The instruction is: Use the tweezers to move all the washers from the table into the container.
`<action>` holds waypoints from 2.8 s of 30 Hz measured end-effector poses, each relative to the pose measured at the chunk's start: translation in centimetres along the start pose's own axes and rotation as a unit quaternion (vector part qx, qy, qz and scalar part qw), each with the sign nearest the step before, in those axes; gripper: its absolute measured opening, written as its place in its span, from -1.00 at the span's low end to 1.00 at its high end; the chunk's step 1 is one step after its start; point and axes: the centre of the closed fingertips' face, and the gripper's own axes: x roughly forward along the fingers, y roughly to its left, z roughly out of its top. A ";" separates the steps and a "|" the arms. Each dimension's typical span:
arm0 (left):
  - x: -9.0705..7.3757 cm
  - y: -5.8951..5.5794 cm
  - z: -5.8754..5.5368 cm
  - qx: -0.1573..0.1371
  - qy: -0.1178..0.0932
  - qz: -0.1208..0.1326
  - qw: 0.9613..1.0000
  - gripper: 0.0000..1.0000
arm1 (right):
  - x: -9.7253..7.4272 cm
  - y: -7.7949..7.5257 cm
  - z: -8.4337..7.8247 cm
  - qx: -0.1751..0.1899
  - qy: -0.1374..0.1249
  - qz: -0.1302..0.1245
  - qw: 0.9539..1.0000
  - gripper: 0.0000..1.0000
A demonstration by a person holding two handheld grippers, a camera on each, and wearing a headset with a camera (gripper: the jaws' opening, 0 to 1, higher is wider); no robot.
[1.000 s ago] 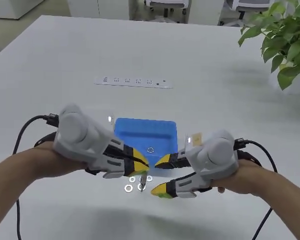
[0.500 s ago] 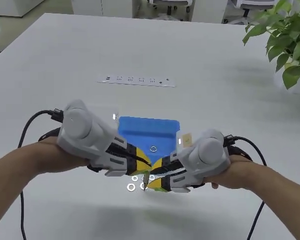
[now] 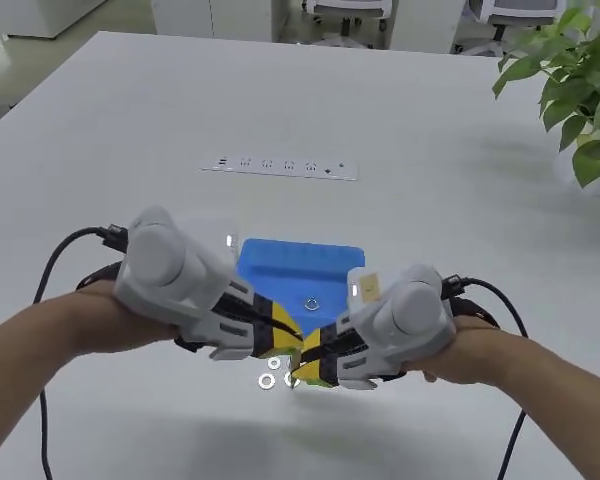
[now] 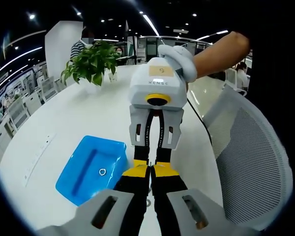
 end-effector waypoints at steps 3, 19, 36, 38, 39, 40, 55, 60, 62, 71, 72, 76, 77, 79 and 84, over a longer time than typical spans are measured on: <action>0.0 0.0 0.0 -0.001 0.000 0.001 1.000 -0.90 | 0.0 0.0 0.0 -0.005 0.000 0.000 1.000 -0.83; -0.1 0.2 -0.1 -0.003 0.000 0.006 1.000 -0.90 | 0.1 -0.1 0.0 -0.005 0.002 -0.004 1.000 -0.81; -0.1 0.4 -0.4 -0.001 0.001 0.006 1.000 -0.90 | 0.8 -0.2 0.0 -0.025 0.011 -0.007 1.000 -0.71; 0.0 0.3 -0.3 -0.001 0.001 0.006 1.000 -0.90 | 0.9 -0.1 0.0 -0.032 0.016 -0.002 0.999 -0.72; 0.0 0.3 -0.3 -0.001 0.001 0.006 1.000 -0.90 | 1.0 0.0 -0.1 -0.035 0.018 0.000 0.999 -0.72; 0.0 0.3 -0.3 0.000 0.002 0.006 1.000 -0.90 | 1.2 0.2 -0.1 -0.041 0.020 0.003 0.999 -0.73; 0.1 -0.2 0.0 -0.002 -0.002 0.004 1.000 -0.89 | 1.1 0.3 -0.3 -0.048 0.032 0.007 0.998 -0.83; 0.2 -0.3 0.1 -0.006 0.000 0.004 1.000 -0.88 | 1.1 0.2 -0.3 -0.039 0.030 0.006 0.999 -0.83; 0.2 -0.3 0.0 -0.007 0.000 0.005 1.000 -0.88 | 1.1 0.2 -0.3 -0.038 0.031 0.005 0.999 -0.83; 0.0 -0.5 -0.3 -0.012 0.004 0.006 1.000 -0.80 | 1.0 0.2 -0.2 -0.035 0.030 0.004 0.999 -0.83; -0.1 -0.5 -0.3 -0.012 0.003 0.007 1.000 -0.79 | 1.0 0.2 -0.2 -0.034 0.029 0.004 0.999 -0.83; -0.3 -0.5 -0.4 -0.017 -0.001 0.009 1.000 -0.67 | 0.9 0.1 -0.1 -0.033 0.030 0.003 0.999 -0.83; -0.4 -0.6 -0.5 -0.017 -0.002 0.009 1.000 -0.64 | 0.8 0.1 0.0 -0.034 0.030 0.003 0.999 -0.83; -0.6 -0.6 -0.5 -0.021 -0.006 0.011 1.000 -0.57 | 0.7 0.1 0.1 -0.035 0.030 0.003 0.999 -0.83; -0.9 -0.7 -0.7 -0.032 -0.011 0.015 0.999 -0.34 | 0.3 0.0 0.4 -0.039 0.030 0.002 0.999 -0.83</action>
